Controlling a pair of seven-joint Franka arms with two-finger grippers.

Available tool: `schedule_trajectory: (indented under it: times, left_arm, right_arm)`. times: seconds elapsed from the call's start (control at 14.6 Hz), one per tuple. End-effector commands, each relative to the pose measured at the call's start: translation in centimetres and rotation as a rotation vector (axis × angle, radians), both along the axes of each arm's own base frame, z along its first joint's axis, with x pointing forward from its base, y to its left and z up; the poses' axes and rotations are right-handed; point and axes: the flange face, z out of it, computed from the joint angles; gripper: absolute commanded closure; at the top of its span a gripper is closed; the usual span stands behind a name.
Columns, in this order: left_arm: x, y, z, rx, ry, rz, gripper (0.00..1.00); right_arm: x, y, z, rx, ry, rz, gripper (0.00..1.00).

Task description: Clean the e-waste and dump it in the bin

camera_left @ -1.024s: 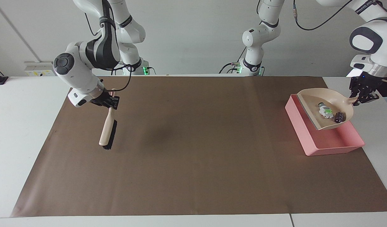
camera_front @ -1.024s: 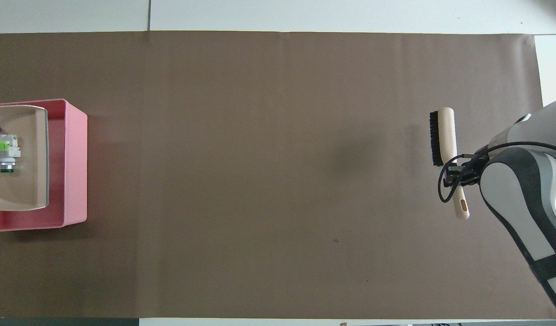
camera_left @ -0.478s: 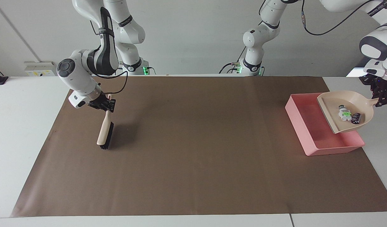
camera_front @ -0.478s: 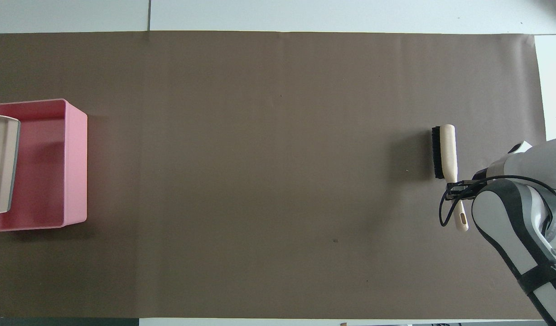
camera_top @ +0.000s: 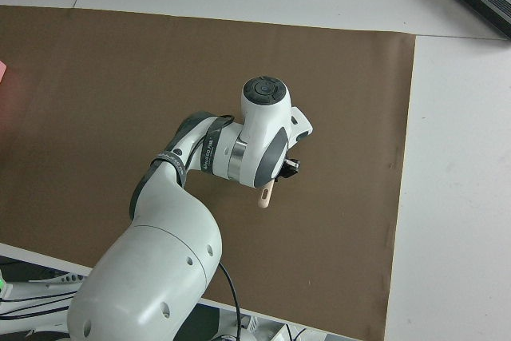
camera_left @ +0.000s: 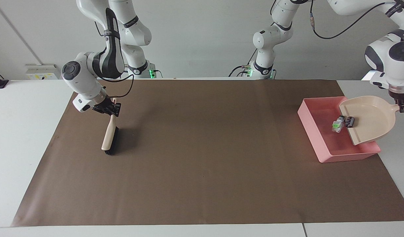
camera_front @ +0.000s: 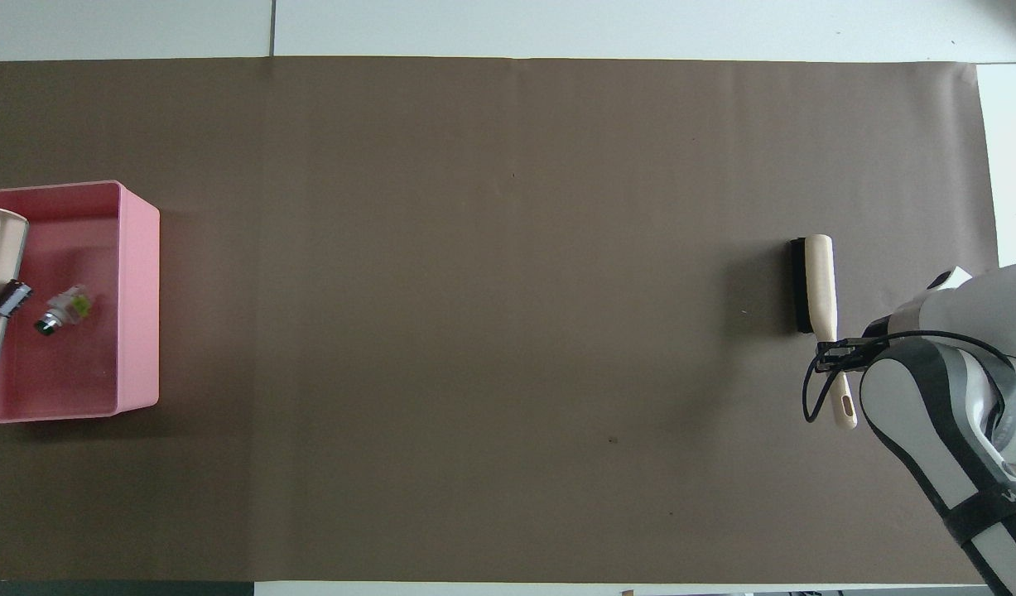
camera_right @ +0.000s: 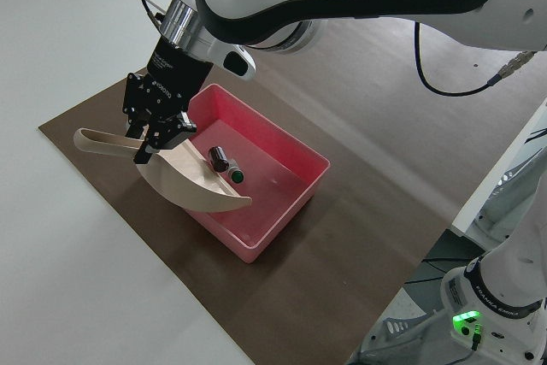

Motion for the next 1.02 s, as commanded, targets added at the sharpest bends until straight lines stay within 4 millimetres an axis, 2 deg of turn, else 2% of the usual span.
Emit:
schedule_trajectory:
  times: [0.0,0.07,0.2,0.34,0.41,0.55,0.61,0.68,0.82,0.96]
  left_arm:
    - [-1.1,-2.2,0.2,0.103,-0.014,-0.020,1.00]
    - [-1.3,-2.3,0.3,0.125,-0.018,-0.017,1.00]
    - [-1.2,-2.0,1.1,0.177,-0.006,-0.018,1.00]
    - [-1.1,-1.8,4.0,0.205,-0.019,0.008,1.00]
    - [-1.4,-1.9,5.1,0.207,-0.004,0.027,1.00]
    - [-2.1,-4.0,6.7,0.148,-0.020,0.034,1.00]
    - [-2.4,-4.8,6.9,0.089,-0.027,0.058,1.00]
    - [-2.7,-5.8,6.8,0.044,-0.017,0.074,1.00]
    - [-2.5,-9.2,6.5,-0.024,0.002,0.063,1.00]
    - [-2.8,-12.4,5.6,-0.099,0.021,0.044,1.00]
  right_arm:
    - [-0.5,-0.3,0.3,-0.016,-0.016,0.026,0.23]
    - [-0.3,-0.3,0.6,-0.017,-0.016,0.027,0.00]
    - [0.8,0.1,1.7,-0.019,-0.031,0.039,0.00]
    - [2.3,0.7,3.8,-0.026,-0.060,0.057,0.00]
    - [3.1,1.9,5.1,-0.037,-0.071,0.086,0.00]
    - [4.9,3.3,8.4,-0.076,-0.109,0.094,0.00]
    - [5.6,4.0,10.0,-0.088,-0.132,0.089,0.00]
    - [6.3,4.2,11.7,-0.091,-0.159,0.088,0.00]
    - [7.4,4.1,14.8,-0.129,-0.213,0.103,0.00]
    - [8.0,3.8,18.1,-0.148,-0.232,0.032,0.00]
